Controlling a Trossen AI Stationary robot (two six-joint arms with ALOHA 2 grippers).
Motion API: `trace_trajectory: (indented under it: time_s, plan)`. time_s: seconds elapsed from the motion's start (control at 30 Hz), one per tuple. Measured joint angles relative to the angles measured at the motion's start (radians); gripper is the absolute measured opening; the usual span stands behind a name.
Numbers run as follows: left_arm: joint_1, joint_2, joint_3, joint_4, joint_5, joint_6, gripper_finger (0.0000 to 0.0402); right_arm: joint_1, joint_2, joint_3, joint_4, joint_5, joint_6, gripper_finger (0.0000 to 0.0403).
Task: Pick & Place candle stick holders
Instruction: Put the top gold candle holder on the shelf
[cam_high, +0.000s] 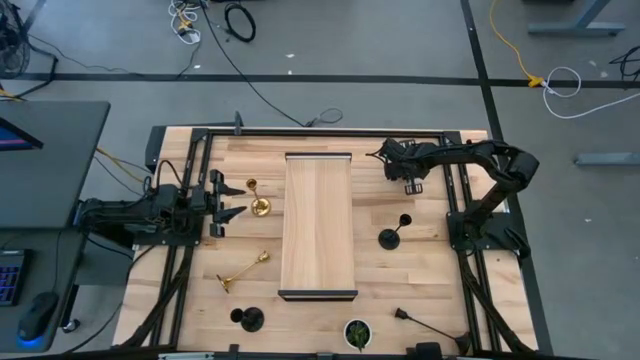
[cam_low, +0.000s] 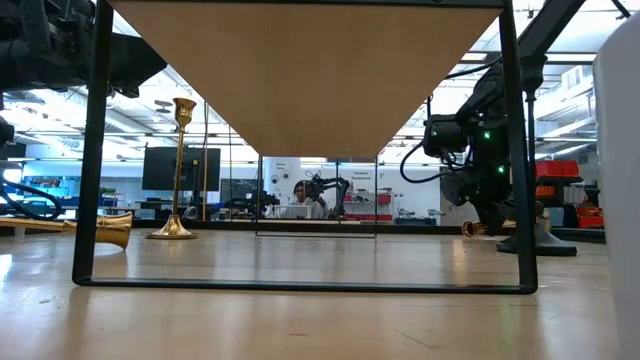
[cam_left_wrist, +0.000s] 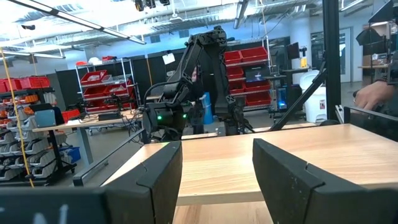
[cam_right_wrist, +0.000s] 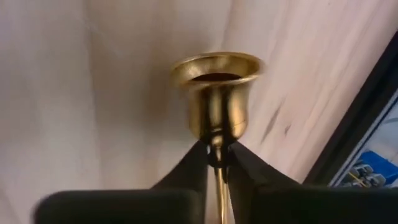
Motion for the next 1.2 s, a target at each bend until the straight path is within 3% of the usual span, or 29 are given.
trace_trajectory:
  time_s: [0.57,1.03,1.2]
  plan:
    - [0.0,0.0,0.0,0.001,0.003,0.0,0.0197,0.0,0.0,0.003,-0.053,0.014,0.148,0.0018]
    - [0.0,0.0,0.0,0.001,0.003,-0.001,0.0197,0.061,-0.063,0.147,-0.123,-0.204,0.298,0.0018]
    - [0.0,0.0,0.0,0.001,0.003,-0.001,0.0197,0.117,-0.152,0.192,-0.126,-0.206,0.344,0.0018]
